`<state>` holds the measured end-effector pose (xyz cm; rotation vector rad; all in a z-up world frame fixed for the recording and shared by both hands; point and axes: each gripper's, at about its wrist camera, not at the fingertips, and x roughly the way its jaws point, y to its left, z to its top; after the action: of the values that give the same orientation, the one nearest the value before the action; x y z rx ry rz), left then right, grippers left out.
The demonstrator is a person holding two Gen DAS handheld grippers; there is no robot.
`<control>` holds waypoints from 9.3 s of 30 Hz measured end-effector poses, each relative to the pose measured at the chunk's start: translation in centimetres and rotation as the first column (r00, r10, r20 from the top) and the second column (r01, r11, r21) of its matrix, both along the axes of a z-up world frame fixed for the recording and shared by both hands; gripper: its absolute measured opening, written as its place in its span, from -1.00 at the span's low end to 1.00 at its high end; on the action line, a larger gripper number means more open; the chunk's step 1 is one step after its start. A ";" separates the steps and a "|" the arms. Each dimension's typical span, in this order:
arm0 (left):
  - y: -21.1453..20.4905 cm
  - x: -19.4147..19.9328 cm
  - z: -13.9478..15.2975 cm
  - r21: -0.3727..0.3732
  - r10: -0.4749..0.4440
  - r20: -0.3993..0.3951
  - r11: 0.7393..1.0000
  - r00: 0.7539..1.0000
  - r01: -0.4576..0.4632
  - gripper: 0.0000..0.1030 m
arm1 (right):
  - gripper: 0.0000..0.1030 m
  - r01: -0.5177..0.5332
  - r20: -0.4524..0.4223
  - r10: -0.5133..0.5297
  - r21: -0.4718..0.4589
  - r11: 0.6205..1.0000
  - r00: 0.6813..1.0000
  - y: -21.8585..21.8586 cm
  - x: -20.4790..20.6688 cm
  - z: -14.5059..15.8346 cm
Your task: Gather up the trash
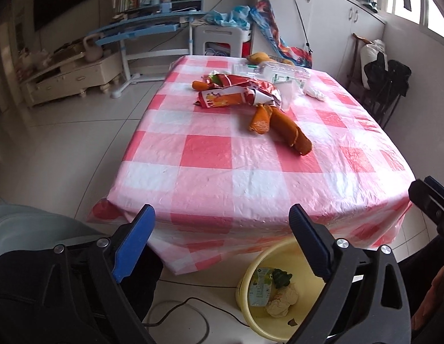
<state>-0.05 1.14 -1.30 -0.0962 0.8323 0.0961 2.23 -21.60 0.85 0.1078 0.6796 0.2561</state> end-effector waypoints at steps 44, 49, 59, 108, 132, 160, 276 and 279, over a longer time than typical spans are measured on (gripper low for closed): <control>0.9 -0.4 0.7 -0.020 0.056 0.057 0.998 0.997 -0.055 0.77 | 0.79 -0.016 -0.012 0.015 -0.042 0.999 1.000 1.0 0.0 -0.4; 1.0 -0.4 0.8 -0.022 0.058 0.059 0.998 0.997 -0.057 0.77 | 0.80 -0.018 -0.013 0.018 -0.045 0.999 1.000 0.9 -0.1 -0.6; 1.0 -0.3 0.7 -0.026 0.070 0.063 0.997 0.996 -0.068 0.77 | 0.80 -0.018 -0.014 0.018 -0.046 0.999 1.000 1.0 -0.1 -0.6; 1.0 -0.2 0.3 -0.035 0.081 0.057 0.996 0.995 -0.079 0.77 | 0.80 -0.021 -0.021 0.020 -0.053 0.998 1.000 0.8 -0.2 -0.9; 3.9 1.7 3.9 -0.065 0.128 0.108 0.990 0.986 -0.121 0.77 | 0.59 -0.279 -0.126 0.267 -0.095 0.955 0.955 5.2 8.0 0.3; -1.7 19.2 0.4 0.242 -0.321 -0.101 0.910 0.942 0.337 -0.61 | -0.53 -0.312 -0.244 0.296 -0.030 0.950 0.924 8.7 16.2 -4.5; 0.4 0.2 1.6 -0.138 -0.123 0.041 0.982 0.991 0.128 0.52 | 0.63 -0.076 -0.040 0.078 0.060 0.995 0.996 0.4 -1.8 -0.1; 0.4 0.2 1.5 -0.138 -0.123 0.041 0.982 0.992 0.128 0.52 | 0.63 -0.076 -0.039 0.078 0.058 0.995 0.996 0.4 -1.8 -0.1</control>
<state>0.14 1.51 0.24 -0.1771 0.8103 -0.0831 0.40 -21.18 0.78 0.1417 0.7190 0.3485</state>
